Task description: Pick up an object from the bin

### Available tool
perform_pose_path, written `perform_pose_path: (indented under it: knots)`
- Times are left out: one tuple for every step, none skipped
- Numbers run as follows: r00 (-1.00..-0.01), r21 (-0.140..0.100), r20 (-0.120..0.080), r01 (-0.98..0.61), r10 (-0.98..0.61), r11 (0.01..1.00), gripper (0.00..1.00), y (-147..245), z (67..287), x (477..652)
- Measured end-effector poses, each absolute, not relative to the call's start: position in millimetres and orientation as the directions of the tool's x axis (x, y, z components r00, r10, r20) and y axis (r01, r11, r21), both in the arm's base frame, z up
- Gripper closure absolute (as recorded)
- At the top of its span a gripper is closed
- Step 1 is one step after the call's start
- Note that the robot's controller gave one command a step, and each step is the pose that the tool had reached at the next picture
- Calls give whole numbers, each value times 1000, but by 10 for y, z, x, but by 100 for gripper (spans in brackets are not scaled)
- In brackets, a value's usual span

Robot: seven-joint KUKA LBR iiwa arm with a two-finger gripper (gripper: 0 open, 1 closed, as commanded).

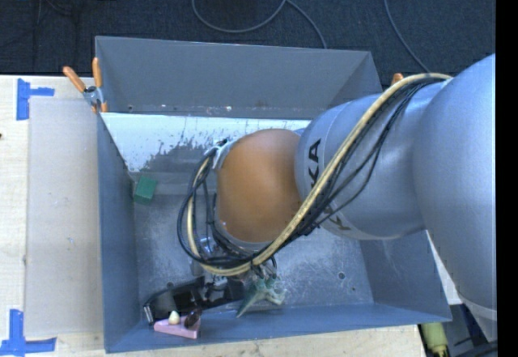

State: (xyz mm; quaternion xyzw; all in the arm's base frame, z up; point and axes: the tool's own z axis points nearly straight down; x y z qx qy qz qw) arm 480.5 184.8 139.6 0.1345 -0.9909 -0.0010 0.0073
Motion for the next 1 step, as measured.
perform_pose_path:
  knots:
    - [-964, 4, 15, -266, -266, 964, 100, 1847, 1444, 4802]
